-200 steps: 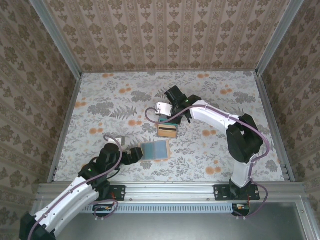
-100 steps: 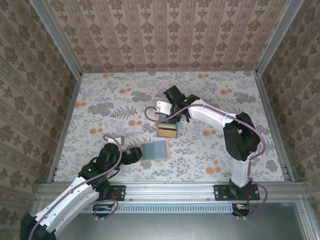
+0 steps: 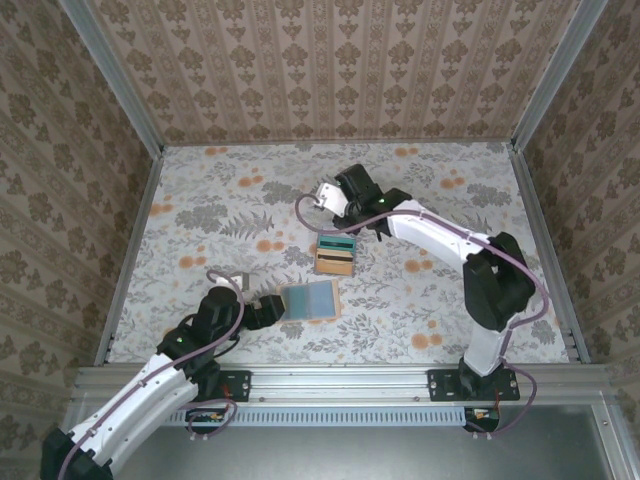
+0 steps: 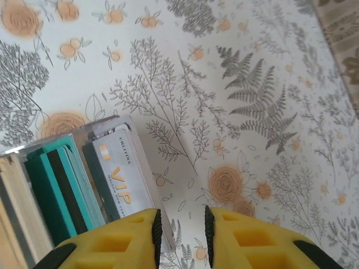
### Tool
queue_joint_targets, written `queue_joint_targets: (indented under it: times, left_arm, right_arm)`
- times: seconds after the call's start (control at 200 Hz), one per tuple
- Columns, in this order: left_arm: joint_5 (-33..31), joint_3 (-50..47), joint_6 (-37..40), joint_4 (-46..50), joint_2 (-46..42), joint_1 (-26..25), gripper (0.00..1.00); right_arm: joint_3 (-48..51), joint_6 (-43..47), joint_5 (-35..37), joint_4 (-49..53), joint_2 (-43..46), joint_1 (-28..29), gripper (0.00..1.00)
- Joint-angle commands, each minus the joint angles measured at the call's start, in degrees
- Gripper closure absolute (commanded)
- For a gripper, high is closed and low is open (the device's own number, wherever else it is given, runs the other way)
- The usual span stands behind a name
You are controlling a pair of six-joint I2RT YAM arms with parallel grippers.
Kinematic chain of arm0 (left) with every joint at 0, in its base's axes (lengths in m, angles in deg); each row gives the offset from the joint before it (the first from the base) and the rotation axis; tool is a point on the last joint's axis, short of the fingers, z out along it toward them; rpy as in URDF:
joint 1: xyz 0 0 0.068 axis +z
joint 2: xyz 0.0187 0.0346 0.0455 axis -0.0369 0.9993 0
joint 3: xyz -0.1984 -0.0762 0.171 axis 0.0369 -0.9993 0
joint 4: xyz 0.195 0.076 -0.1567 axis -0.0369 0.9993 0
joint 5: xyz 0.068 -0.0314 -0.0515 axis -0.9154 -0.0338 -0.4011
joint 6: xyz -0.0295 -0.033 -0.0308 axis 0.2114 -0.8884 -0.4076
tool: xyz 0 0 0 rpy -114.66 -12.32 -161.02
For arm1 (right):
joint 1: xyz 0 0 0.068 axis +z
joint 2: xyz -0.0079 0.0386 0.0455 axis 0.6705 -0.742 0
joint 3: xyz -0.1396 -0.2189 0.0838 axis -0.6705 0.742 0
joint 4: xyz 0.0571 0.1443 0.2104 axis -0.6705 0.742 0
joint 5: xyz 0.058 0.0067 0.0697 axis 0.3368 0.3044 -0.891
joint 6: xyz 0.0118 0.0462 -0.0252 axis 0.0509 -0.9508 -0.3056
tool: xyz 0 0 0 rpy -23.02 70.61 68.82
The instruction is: Take the credit cards out of the card holder
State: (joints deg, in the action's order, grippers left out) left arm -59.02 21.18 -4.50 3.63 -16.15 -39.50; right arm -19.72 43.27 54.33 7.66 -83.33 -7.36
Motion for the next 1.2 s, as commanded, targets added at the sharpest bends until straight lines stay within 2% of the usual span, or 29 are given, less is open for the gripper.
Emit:
queue_joint_targets:
  times: [0.0, 0.115, 0.275, 0.4, 0.51, 0.79, 0.955, 1.195]
  left_arm:
    - [2.43, -0.55, 0.34, -0.03, -0.64, 0.51, 0.08]
    - [3.95, -0.45, 0.06, -1.11, -0.28, 0.47, 0.19]
    - [5.68, -0.25, -1.31, -4.24, 2.86, 0.3, 0.4]
    - [6.03, 0.8, -1.96, -7.42, 8.34, -0.29, 0.53]
    - [4.5, 2.39, -1.89, -9.09, 13.32, -1.73, 0.62]
    - [0.85, 6.26, -1.89, -10.88, 24.57, -5.43, 0.74]
    - [-0.15, 8.04, -1.63, -10.96, 29.21, -6.29, 0.75]
    - [-1.64, 8.54, -1.68, -10.45, 31.79, -6.82, 0.75]
  right_arm:
    - [4.4, -12.6, -3.7, -3.33, 7.74, 0.25, 0.69]
    - [11.96, -23.04, -7.17, -7.61, 14.11, 1.3, 0.69]
    - [22.34, -37.69, -9.5, -12.75, 20.09, 3.49, 0.75]
    - [29.06, -48.09, -10.46, -16.28, 21.53, 6.2, 0.78]
    - [33.8, -52.46, -8.3, -20.1, 20.61, 9.99, 0.79]
    - [41.02, -61.64, -8.36, -27.87, 15.63, 14.2, 0.8]
    - [43.12, -64.96, -10.23, -30.88, 11.92, 15.18, 0.82]
    - [44.27, -65.78, -8.96, -30.91, 10.35, 15.45, 0.85]
